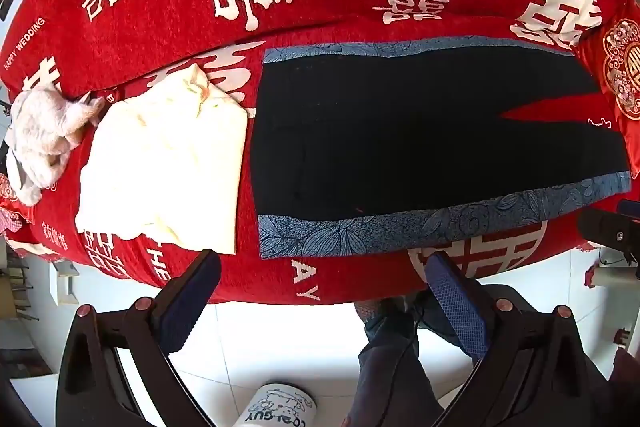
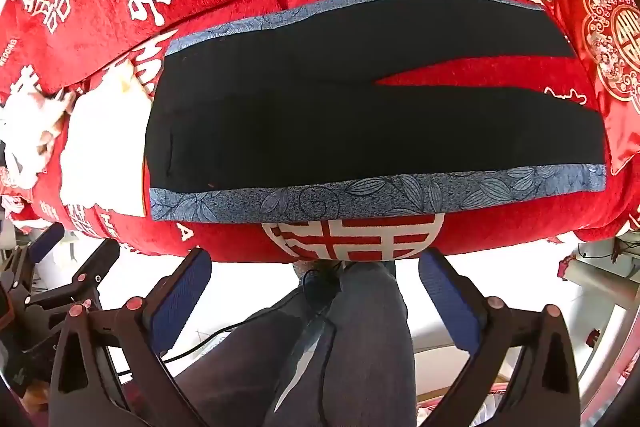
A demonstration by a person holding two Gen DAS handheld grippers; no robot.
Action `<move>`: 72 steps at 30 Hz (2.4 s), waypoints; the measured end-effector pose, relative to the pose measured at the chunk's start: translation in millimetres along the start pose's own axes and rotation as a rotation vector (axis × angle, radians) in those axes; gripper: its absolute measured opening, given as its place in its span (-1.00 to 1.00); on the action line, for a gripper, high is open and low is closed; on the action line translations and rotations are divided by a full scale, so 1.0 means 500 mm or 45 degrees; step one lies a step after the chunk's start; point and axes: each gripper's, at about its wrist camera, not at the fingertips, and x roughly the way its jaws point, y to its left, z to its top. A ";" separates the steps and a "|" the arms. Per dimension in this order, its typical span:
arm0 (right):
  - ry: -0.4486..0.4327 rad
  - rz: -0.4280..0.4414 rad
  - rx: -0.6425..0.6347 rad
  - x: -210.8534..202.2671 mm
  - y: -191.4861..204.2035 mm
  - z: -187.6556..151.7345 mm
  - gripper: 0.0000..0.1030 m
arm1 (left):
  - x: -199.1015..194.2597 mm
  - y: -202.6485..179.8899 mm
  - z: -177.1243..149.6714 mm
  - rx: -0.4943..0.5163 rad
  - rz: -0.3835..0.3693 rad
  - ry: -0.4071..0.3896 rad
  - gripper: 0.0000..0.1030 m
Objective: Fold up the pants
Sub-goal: 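Move both grippers toward the black trousers' waistband edge, then grasp the grey waistband with the left gripper while the right gripper grasps it too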
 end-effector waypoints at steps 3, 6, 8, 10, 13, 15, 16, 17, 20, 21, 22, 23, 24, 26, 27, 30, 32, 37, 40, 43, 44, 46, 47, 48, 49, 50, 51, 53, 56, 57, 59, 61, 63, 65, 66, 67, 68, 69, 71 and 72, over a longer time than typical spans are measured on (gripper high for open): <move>-0.001 -0.015 0.002 0.002 0.001 0.001 1.00 | 0.001 0.000 0.003 0.006 0.000 0.003 1.00; 0.006 -0.013 0.014 0.004 0.002 0.003 1.00 | 0.002 -0.003 0.002 0.013 0.004 0.006 1.00; 0.007 -0.014 0.022 0.001 -0.012 -0.003 1.00 | 0.003 -0.004 0.003 0.019 0.011 0.008 1.00; 0.009 -0.014 0.027 0.001 -0.012 -0.002 1.00 | 0.004 -0.004 0.003 0.023 0.011 0.010 1.00; 0.013 -0.015 0.030 0.000 -0.010 0.000 1.00 | 0.005 -0.004 0.004 0.025 0.011 0.011 1.00; 0.007 -0.012 0.029 0.006 -0.008 0.001 1.00 | 0.005 -0.003 0.004 0.029 0.018 0.009 1.00; -0.009 -0.012 0.025 0.008 -0.010 -0.002 1.00 | 0.005 -0.003 0.004 0.031 0.024 0.007 1.00; -0.009 -0.014 0.024 0.008 -0.009 -0.001 1.00 | 0.006 -0.003 0.004 0.033 0.029 0.007 1.00; -0.009 -0.012 0.020 0.009 -0.011 -0.003 1.00 | 0.006 -0.002 0.006 0.035 0.033 0.005 1.00; -0.007 -0.012 0.018 0.010 -0.010 -0.002 1.00 | 0.006 -0.001 0.006 0.036 0.035 0.004 1.00; -0.007 -0.013 0.016 0.010 -0.008 -0.003 1.00 | 0.006 0.000 0.006 0.036 0.037 0.003 1.00; -0.013 -0.013 0.013 0.010 -0.007 -0.002 1.00 | 0.006 0.000 0.006 0.035 0.036 0.003 1.00; -0.011 -0.011 0.013 0.011 -0.006 -0.001 1.00 | 0.006 0.000 0.006 0.035 0.036 0.004 1.00; -0.013 -0.015 0.010 0.011 -0.005 0.002 1.00 | 0.008 0.001 0.006 0.035 0.036 0.005 1.00; -0.019 -0.019 0.009 0.011 -0.004 0.002 1.00 | 0.010 0.002 0.005 0.035 0.035 0.007 1.00; 0.005 -0.019 0.012 0.016 -0.003 0.002 1.00 | 0.016 0.002 0.002 0.034 0.032 0.013 1.00; -0.002 -0.025 0.008 0.019 -0.003 0.001 1.00 | 0.021 0.003 0.000 0.032 0.032 0.014 1.00; 0.003 -0.028 0.004 0.031 -0.009 0.002 1.00 | 0.046 0.008 -0.001 0.012 0.030 0.038 1.00; -0.006 -0.048 -0.003 0.039 -0.014 0.004 1.00 | 0.068 0.011 0.001 -0.002 0.026 0.065 1.00; -0.021 -0.068 -0.015 0.051 -0.017 0.010 1.00 | 0.097 0.008 0.004 -0.008 0.024 0.093 1.00; -0.021 -0.065 -0.013 0.061 -0.021 0.013 1.00 | 0.110 0.007 0.006 -0.009 0.024 0.104 1.00; -0.021 -0.049 -0.002 0.080 -0.028 0.018 1.00 | 0.143 0.004 0.008 -0.016 0.022 0.131 1.00; -0.019 -0.020 0.004 0.089 -0.029 0.018 1.00 | 0.158 0.003 0.009 -0.020 0.018 0.141 1.00; -0.012 0.000 0.014 0.107 -0.034 0.021 1.00 | 0.170 0.001 0.008 -0.026 0.013 0.150 1.00; -0.024 0.012 0.016 0.116 -0.035 0.023 1.00 | 0.188 0.001 0.009 -0.039 0.006 0.161 1.00; -0.020 0.035 0.027 0.136 -0.039 0.026 1.00 | 0.203 0.003 0.009 -0.057 -0.009 0.164 1.00; -0.011 0.066 0.036 0.150 -0.040 0.027 1.00 | 0.215 0.004 0.008 -0.075 -0.025 0.163 1.00; -0.021 0.122 0.049 0.179 -0.042 0.030 1.00 | 0.243 0.010 0.008 -0.124 -0.052 0.157 1.00; -0.005 0.227 0.062 0.222 -0.033 0.029 1.00 | 0.277 0.020 0.004 -0.177 -0.087 0.133 1.00; 0.003 0.275 0.061 0.239 -0.028 0.025 1.00 | 0.285 0.023 0.001 -0.189 -0.097 0.128 1.00; 0.063 0.342 0.078 0.277 -0.028 0.009 1.00 | 0.303 0.031 -0.007 -0.220 -0.129 0.111 1.00; 0.098 0.460 0.101 0.311 -0.022 -0.002 1.00 | 0.320 0.039 -0.017 -0.250 -0.184 0.104 1.00; 0.107 0.541 0.110 0.338 -0.020 -0.010 1.00 | 0.335 0.050 -0.028 -0.287 -0.263 0.096 1.00; 0.129 0.643 0.137 0.372 -0.017 -0.023 1.00 | 0.348 0.063 -0.042 -0.328 -0.356 0.089 1.00; 0.133 0.678 0.148 0.386 -0.018 -0.029 1.00 | 0.352 0.068 -0.048 -0.339 -0.381 0.085 1.00; 0.150 0.701 0.163 0.393 -0.016 -0.037 1.00 | 0.357 0.073 -0.053 -0.348 -0.402 0.082 1.00; 0.152 0.730 0.179 0.408 -0.019 -0.045 1.00 | 0.362 0.079 -0.058 -0.362 -0.431 0.079 1.00; 0.137 0.733 0.180 0.420 -0.025 -0.044 0.95 | 0.368 0.087 -0.064 -0.382 -0.470 0.079 0.91; 0.112 0.772 0.195 0.444 -0.038 -0.046 0.68 | 0.378 0.101 -0.075 -0.426 -0.553 0.095 0.78; 0.112 0.783 0.208 0.450 -0.044 -0.050 0.40 | 0.381 0.108 -0.079 -0.444 -0.585 0.097 0.77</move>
